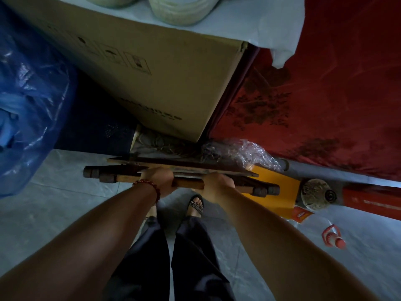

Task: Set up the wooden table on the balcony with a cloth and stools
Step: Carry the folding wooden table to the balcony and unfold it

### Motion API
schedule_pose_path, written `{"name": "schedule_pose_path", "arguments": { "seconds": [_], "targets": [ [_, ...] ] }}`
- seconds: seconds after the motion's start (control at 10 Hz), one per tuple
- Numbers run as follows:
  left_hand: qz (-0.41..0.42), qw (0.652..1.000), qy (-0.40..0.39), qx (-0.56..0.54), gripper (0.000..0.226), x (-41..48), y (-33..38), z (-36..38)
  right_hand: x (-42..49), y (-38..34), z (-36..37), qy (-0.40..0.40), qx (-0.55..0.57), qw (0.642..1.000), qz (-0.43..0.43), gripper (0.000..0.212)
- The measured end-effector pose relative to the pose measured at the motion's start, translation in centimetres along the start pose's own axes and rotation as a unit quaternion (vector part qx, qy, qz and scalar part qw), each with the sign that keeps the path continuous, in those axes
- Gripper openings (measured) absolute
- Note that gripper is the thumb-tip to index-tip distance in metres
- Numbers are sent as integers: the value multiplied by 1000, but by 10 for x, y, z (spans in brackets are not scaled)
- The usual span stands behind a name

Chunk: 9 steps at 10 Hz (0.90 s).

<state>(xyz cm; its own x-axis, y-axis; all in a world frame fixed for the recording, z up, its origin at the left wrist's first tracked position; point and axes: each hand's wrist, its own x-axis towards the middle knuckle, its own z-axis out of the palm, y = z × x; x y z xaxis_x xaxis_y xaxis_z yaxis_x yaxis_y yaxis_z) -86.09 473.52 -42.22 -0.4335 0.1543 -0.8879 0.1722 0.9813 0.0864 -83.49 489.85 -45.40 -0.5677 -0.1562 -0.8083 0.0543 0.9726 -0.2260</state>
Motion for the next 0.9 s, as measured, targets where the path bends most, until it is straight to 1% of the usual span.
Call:
{"name": "schedule_pose_path", "arguments": {
  "seconds": [0.1, 0.2, 0.3, 0.4, 0.6, 0.8, 0.9],
  "targets": [
    [42, 996, 76, 1, 38, -5, -4, 10, -8, -1, -10, 3, 14, 1000, 5, 34],
    [25, 998, 59, 18, 35, -25, -5, 11, -26, -5, -15, -19, 0, 1000, -1, 42],
    [18, 998, 49, -16, 30, -50, -9, 20, -47, -12, -13, -32, 2, 999, -12, 44],
    [4, 994, 72, -80, 26, -77, -15, 25, -64, -26, -21, -44, -35, 998, -41, 48],
    [-23, 989, 111, -97, 28, -129, -36, 45, -97, -69, -31, -61, -132, 985, -89, 51],
    [-74, 976, 132, -156, 30, -190, -72, 62, -129, -136, -44, -41, -237, 962, -129, 41],
    [-96, 968, 140, -187, 33, -219, -98, 75, -144, -178, -47, -52, -265, 952, -142, 44]
  ]
}}
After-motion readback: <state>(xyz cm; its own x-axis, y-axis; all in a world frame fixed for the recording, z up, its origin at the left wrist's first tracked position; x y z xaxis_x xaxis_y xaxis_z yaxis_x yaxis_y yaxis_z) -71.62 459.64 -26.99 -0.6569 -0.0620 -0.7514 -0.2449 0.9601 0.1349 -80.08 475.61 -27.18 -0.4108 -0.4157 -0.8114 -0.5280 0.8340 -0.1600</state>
